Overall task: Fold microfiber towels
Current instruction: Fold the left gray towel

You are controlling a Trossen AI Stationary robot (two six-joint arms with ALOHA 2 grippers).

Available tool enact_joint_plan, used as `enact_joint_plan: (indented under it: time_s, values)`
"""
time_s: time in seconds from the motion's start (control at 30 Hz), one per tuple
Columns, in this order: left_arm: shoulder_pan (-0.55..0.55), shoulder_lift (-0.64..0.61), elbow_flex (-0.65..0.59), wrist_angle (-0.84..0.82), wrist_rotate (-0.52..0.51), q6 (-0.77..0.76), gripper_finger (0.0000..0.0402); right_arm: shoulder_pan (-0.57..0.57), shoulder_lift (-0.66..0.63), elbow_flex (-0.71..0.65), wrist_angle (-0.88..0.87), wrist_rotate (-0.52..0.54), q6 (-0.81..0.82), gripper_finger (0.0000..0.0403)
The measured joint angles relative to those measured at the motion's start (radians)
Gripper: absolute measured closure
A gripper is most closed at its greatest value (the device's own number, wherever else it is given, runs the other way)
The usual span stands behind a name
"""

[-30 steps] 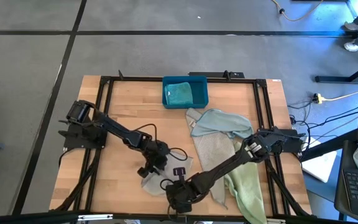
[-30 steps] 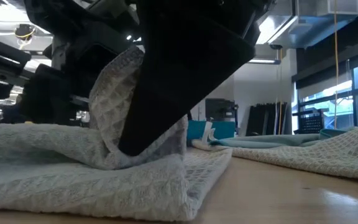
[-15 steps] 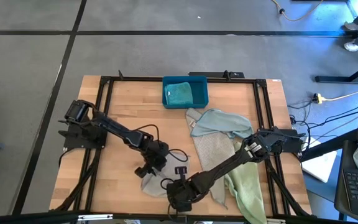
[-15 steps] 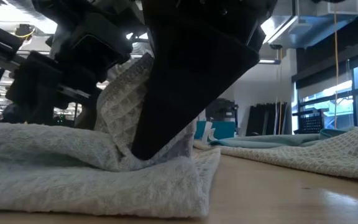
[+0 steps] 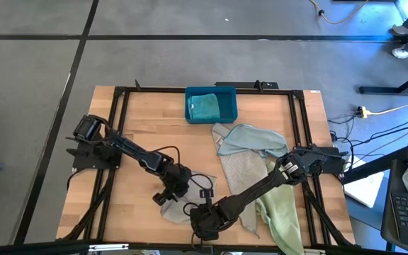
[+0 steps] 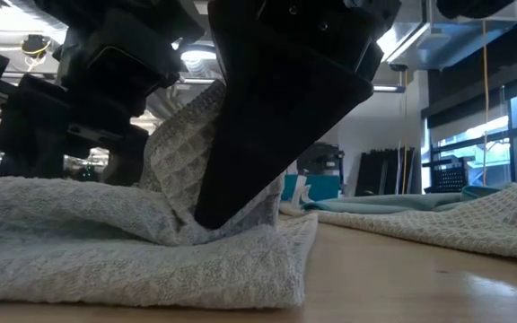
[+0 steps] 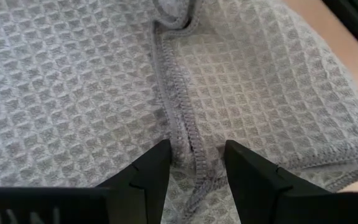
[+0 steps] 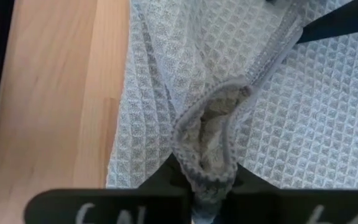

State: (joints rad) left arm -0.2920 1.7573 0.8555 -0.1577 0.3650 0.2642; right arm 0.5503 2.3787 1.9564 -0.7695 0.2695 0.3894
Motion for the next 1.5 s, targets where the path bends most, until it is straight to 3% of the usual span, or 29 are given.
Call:
enact_joint_plan:
  time_s: [0.3, 0.53, 0.67, 0.9, 1.13, 1.3, 1.5]
  values:
    - [0.0, -0.003, 0.009, -0.007, -0.032, -0.019, 0.0272, 0.0, 0.0, 0.0, 0.0, 0.002, 0.0, 0.038]
    - [0.0, -0.003, 0.015, -0.013, -0.028, -0.026, 0.0338, 0.0, 0.0, 0.0, -0.003, 0.002, -0.001, 0.0396]
    - [0.002, -0.003, 0.015, -0.024, -0.006, -0.034, 0.039, 0.0, 0.0, 0.0, -0.007, 0.002, -0.001, 0.0385]
    - [0.002, -0.012, 0.015, -0.073, -0.02, -0.089, 0.0399, 0.0, 0.0, 0.0, -0.021, 0.025, -0.002, 0.0386]
    - [0.002, -0.141, 0.015, -0.186, -0.147, -0.105, 0.04, 0.001, -0.012, 0.004, -0.034, 0.026, -0.005, 0.0389]
    - [0.001, -0.259, 0.016, -0.24, -0.228, -0.123, 0.0401, 0.005, -0.042, 0.006, -0.058, 0.085, -0.002, 0.039]
    - [-0.008, -0.315, 0.015, -0.332, -0.367, -0.159, 0.0401, -0.001, -0.051, 0.006, -0.114, 0.124, -0.005, 0.0387]
